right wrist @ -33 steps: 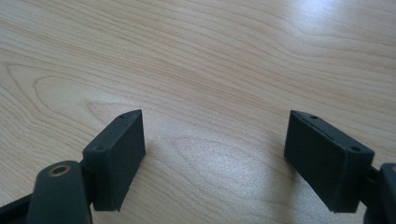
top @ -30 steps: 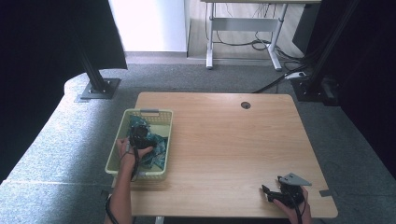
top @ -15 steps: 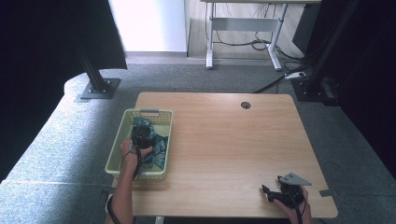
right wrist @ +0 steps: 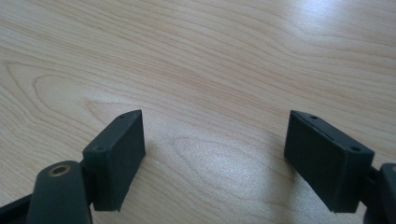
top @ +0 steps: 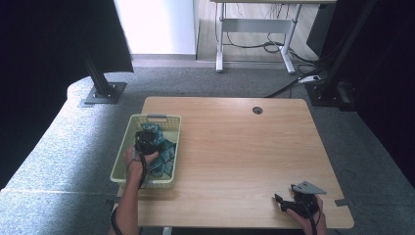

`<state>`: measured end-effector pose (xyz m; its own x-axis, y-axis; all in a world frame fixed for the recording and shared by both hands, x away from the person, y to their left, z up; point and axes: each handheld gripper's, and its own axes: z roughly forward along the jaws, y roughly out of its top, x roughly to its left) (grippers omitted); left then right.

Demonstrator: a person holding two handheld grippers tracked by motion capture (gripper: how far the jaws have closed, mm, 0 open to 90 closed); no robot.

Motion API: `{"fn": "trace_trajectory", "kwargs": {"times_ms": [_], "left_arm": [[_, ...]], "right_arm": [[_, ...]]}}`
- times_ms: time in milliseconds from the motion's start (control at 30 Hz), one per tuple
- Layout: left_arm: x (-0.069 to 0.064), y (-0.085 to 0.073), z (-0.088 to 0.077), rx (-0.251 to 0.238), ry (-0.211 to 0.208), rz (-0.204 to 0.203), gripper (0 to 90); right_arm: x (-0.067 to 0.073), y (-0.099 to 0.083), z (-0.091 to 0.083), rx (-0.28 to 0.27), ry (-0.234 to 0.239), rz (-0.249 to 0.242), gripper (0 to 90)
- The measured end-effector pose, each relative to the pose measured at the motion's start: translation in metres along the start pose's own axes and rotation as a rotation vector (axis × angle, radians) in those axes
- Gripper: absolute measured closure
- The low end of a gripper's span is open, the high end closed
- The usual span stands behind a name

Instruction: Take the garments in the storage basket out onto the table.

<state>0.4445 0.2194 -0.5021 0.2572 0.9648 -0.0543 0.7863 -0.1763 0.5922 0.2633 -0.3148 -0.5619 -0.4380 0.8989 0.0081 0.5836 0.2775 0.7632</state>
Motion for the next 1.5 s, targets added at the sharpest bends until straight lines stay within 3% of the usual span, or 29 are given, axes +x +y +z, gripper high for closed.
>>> {"fn": "trace_trajectory", "kwargs": {"times_ms": [733, 967, 1500], "left_arm": [[-0.005, 0.004, -0.039, -0.158, -0.11, -0.031, 73.5], [-0.002, 0.002, -0.044, -0.183, -0.111, -0.038, 73.8], [0.0, 0.005, -0.074, -0.284, -0.116, -0.021, 73.9]], "right_arm": [[0.0, -0.001, 0.0, -0.006, -0.003, -0.001, 19.6], [0.0, -0.001, -0.001, -0.008, -0.002, -0.001, 19.5], [0.0, -0.002, -0.001, -0.008, -0.002, 0.0, 19.5]]}}
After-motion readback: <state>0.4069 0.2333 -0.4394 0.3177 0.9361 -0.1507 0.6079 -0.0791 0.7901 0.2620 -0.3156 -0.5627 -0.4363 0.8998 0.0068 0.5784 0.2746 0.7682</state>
